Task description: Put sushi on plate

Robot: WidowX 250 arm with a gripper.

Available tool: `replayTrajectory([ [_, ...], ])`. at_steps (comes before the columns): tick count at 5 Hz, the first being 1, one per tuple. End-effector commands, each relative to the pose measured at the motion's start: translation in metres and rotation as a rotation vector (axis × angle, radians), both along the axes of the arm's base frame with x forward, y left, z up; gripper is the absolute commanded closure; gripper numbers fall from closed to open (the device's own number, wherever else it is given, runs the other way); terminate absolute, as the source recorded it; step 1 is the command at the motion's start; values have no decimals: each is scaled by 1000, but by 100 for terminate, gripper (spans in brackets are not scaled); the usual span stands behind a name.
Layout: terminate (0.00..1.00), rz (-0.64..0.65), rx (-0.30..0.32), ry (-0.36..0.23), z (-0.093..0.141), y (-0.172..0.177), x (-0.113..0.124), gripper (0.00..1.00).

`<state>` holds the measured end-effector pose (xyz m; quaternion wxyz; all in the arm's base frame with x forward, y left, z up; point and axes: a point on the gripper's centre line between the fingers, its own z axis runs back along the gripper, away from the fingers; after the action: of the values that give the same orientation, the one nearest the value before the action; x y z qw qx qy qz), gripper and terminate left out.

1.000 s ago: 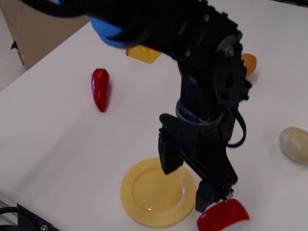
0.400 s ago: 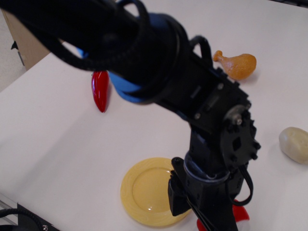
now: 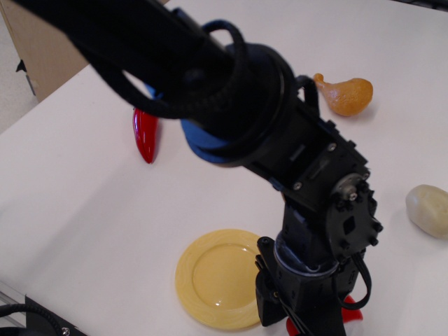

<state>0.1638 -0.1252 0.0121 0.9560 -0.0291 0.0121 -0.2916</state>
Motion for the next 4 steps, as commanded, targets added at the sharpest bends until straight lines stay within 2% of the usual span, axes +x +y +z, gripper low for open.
replayTrajectory([
  [1, 0, 55, -15, -33, 1, 15, 8, 100],
  [2, 0, 73, -29, -42, 9, 17, 9, 100],
  [3, 0, 111, -17, -64, 25, 26, 13, 100],
  [4, 0, 207, -41, -108, 44, 44, 18, 100],
])
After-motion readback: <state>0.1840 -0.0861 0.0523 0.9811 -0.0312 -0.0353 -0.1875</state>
